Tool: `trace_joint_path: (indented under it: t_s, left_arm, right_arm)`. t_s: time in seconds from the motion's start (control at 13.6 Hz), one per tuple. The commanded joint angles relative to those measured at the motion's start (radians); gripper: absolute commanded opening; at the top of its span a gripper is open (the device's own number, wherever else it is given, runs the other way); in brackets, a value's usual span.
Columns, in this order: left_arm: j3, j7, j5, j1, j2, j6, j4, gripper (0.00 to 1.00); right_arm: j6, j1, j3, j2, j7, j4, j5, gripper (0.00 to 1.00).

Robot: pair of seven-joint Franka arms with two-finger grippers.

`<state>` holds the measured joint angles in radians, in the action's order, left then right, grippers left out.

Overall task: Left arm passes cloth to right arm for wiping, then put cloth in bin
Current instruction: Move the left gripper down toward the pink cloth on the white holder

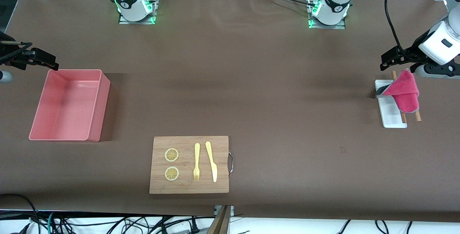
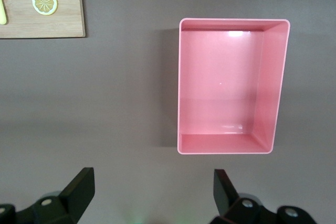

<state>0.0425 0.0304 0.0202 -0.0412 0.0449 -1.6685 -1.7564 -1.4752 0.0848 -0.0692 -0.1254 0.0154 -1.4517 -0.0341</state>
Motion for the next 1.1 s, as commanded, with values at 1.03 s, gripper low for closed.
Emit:
trace_joint_path:
  t_s: [1.03]
  left_arm:
    - [-0.01, 0.008, 0.015, -0.009, -0.092, 0.087, 0.084, 1.0]
  right_arm:
    - [-0.025, -0.004, -0.007, -0.071, -0.002, 0.008, -0.003, 1.0]
